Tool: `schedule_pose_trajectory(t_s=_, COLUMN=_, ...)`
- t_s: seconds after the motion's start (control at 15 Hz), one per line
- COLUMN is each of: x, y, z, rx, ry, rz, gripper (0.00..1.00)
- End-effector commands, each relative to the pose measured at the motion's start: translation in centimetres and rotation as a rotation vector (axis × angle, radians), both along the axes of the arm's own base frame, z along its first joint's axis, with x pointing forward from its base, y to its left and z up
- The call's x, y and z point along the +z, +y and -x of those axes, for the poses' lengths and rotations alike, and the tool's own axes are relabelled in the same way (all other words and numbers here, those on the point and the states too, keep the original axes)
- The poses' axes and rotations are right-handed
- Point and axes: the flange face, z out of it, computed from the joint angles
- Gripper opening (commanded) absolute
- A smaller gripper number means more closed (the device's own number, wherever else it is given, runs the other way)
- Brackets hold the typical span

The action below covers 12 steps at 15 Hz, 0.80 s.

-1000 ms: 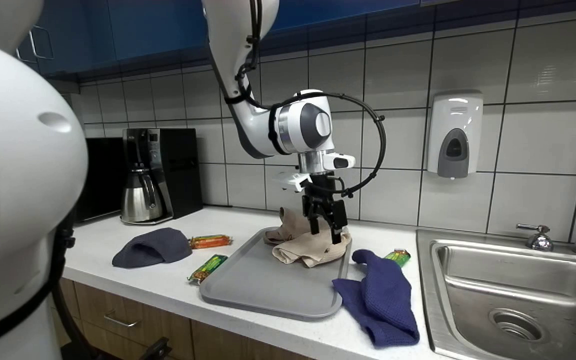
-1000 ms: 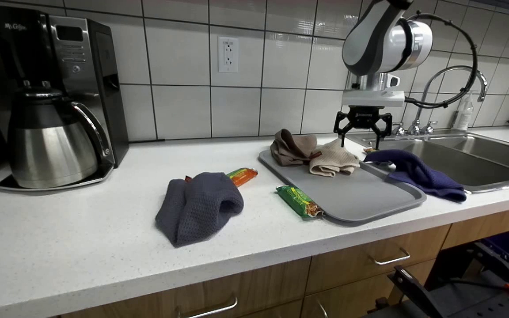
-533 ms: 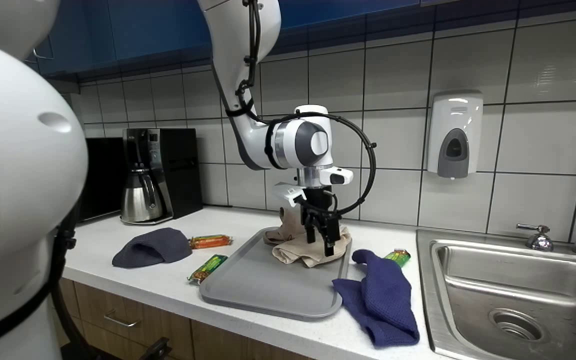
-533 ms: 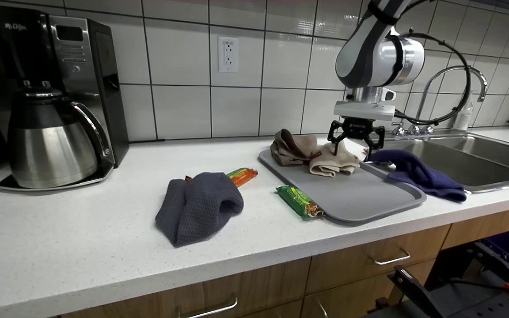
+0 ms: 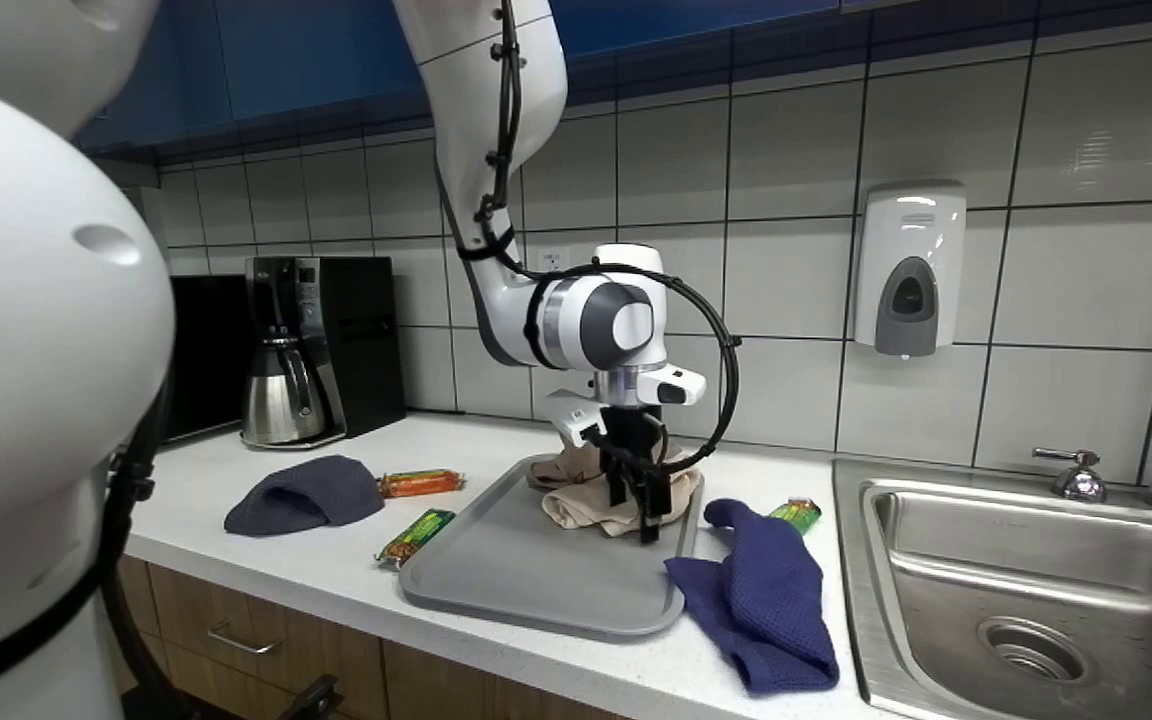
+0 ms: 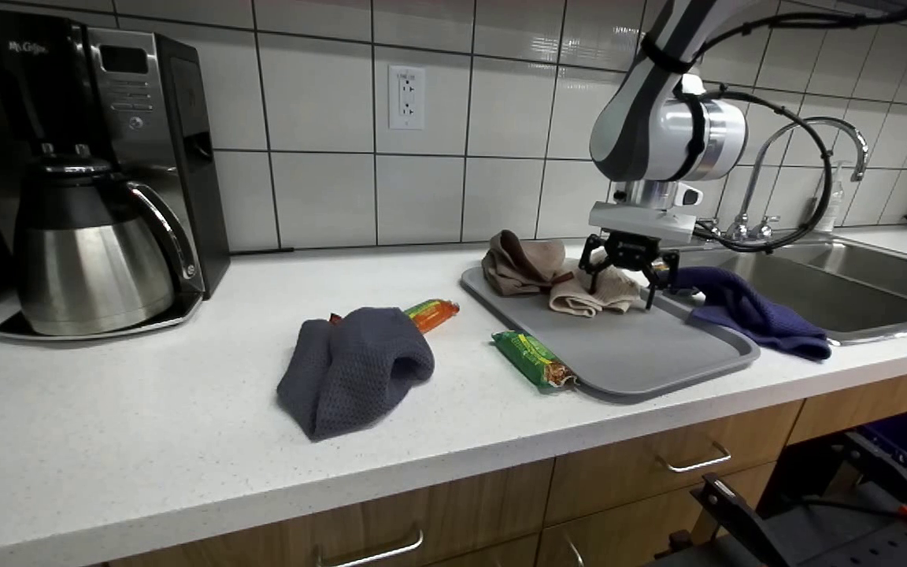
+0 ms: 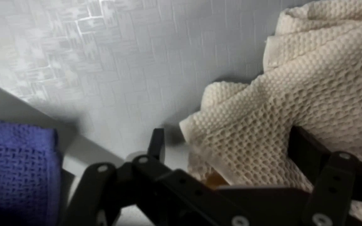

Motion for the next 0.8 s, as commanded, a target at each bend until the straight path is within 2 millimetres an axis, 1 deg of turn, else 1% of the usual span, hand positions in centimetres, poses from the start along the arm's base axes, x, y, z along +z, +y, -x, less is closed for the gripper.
schedule_pose_trajectory(t_s=0.0, x=-0.58, y=-0.43, z=-0.18, rx=0.003, ry=-0.023, rz=-0.03, gripper=1.0)
schedule_pose_trajectory(t_s=0.07, x=-0.59, y=-0.51, z=-0.19, rx=0.003, ry=-0.026, rz=-0.032, gripper=1.0)
schedule_pose_trajectory(t_s=0.13, x=-0.47, y=-0.59, z=-0.24, rx=0.004, ry=-0.032, rz=-0.038, gripper=0.75)
schedule_pose_trajectory(t_s=0.2, x=-0.42, y=-0.66, z=-0.26, rx=0.004, ry=-0.036, rz=-0.04, gripper=0.74)
schedule_pose_trajectory(t_s=0.73, x=0.17, y=-0.89, z=-0.23, rx=0.03, ry=-0.065, rz=-0.047, gripper=0.13)
